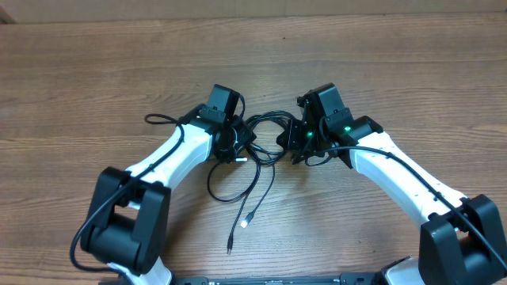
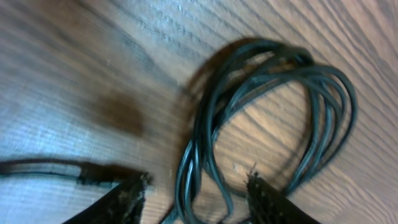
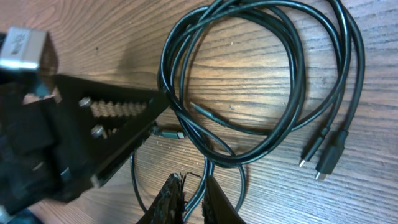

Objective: Untangle cables

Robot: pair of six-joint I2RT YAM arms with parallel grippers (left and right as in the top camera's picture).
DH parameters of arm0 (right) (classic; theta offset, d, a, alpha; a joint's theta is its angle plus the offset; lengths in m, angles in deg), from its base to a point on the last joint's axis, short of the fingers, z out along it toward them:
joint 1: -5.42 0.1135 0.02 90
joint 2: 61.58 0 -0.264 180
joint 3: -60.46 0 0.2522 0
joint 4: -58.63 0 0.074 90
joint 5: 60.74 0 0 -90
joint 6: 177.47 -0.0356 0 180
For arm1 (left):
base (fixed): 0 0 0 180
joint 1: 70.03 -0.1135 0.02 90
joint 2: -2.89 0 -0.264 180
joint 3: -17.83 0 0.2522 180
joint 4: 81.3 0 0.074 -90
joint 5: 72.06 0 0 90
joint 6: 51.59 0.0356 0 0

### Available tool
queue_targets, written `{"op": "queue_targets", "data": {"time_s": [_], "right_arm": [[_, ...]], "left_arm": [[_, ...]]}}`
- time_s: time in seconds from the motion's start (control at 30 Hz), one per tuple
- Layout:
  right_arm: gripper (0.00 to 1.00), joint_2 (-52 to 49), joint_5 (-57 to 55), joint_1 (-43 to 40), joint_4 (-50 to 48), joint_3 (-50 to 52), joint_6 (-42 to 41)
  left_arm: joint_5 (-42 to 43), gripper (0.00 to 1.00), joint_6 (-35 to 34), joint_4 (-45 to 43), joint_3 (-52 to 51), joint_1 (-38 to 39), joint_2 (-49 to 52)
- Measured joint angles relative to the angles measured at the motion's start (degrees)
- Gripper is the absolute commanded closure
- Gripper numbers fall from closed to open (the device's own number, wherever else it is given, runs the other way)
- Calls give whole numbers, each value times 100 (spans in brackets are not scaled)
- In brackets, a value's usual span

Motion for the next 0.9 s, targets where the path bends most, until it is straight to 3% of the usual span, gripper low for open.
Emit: {"op": "queue_targets", "data": {"time_s": [0.3, 0.37, 0.43, 0.47, 0.67, 0.9], "right_arm": [[90, 0, -4, 0, 0, 0, 0], [90, 0, -4, 0, 2, 0, 0], [90, 0, -4, 0, 2, 0, -2], [89, 0, -4, 0, 2, 0, -2], [86, 0, -4, 0, 107, 0, 0], [83, 0, 61, 0, 146, 0, 0]], "left_arm": [[-212, 64, 328, -535, 0, 0, 452], [-249, 73, 446, -570, 22, 0, 483], [-271, 93, 525, -625, 44, 0, 542], [-286, 96, 577, -636, 52, 0, 575], [-317, 96, 1071, -610, 146, -61, 621], [-372, 96, 1342, 1342, 1329, -697, -24]]}}
